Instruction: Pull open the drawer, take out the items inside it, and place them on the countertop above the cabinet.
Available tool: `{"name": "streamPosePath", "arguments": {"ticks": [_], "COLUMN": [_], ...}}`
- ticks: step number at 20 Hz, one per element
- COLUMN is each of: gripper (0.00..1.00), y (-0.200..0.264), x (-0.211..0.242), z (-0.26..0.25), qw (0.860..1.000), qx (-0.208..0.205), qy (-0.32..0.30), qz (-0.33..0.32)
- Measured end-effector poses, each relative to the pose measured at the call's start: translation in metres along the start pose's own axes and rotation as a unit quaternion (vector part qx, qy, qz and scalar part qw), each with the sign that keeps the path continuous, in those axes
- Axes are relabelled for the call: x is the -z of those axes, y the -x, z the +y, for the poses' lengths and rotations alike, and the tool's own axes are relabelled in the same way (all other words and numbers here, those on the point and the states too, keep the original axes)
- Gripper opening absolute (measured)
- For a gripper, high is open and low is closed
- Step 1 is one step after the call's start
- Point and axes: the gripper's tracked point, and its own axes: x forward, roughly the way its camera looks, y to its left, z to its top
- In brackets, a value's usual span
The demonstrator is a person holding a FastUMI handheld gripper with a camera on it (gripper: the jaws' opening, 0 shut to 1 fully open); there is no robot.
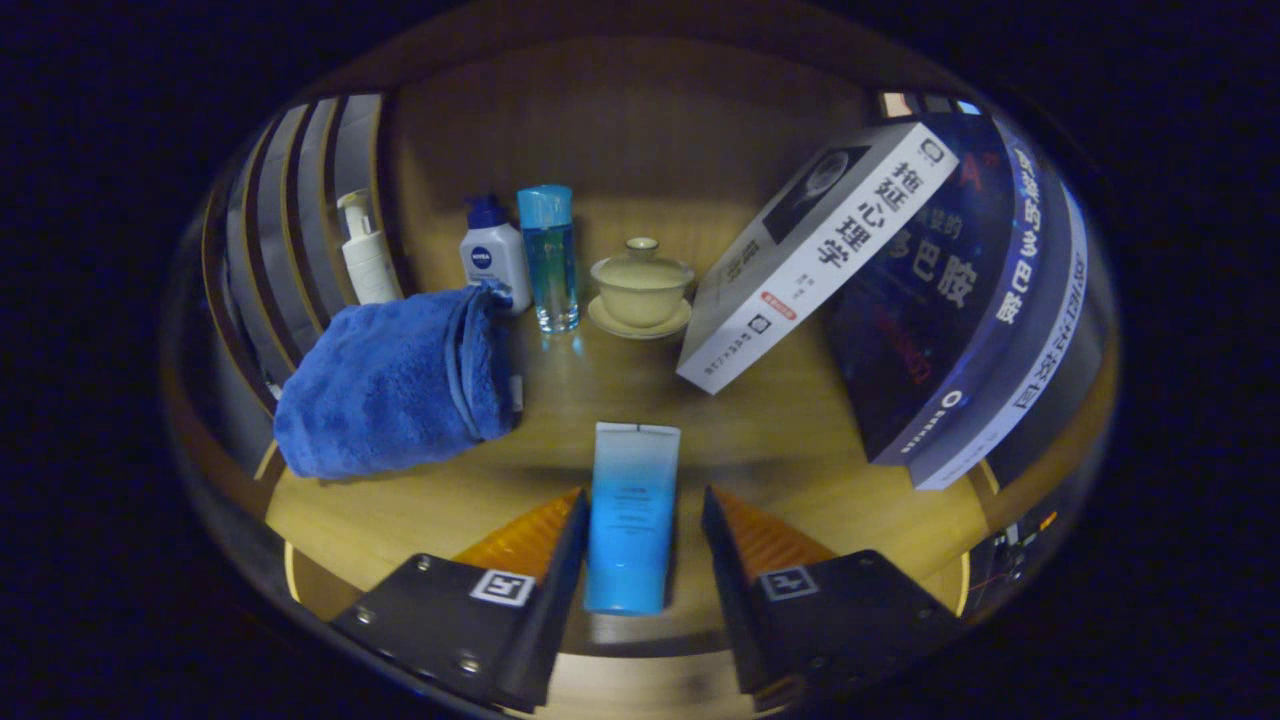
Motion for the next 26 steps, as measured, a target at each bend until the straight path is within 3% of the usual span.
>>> {"name": "streamPosePath", "arguments": {"ticks": [1,2,4,5,10,14,20,26], "gripper": [0.76,0.77,0.89,1.00,0.99,0.98,0.98,0.98], "y": [0.001,0.000,0.007,0.015,0.085,0.168,0.271,0.301], "x": [-0.001,0.000,-0.003,-0.009,-0.035,-0.024,0.038,0.114], "z": [-0.003,-0.005,-0.003,-0.002,0.009,0.023,0.020,-0.002], "qw": [1.000,1.000,0.999,0.997,0.981,0.964,0.947,0.941], "qx": [0.001,0.002,-0.006,-0.007,0.002,-0.020,-0.029,0.016], "qy": [0.001,0.004,0.020,0.035,0.076,0.085,0.074,0.040], "qz": [-0.012,-0.018,-0.042,-0.063,-0.180,-0.249,-0.310,-0.337]}}
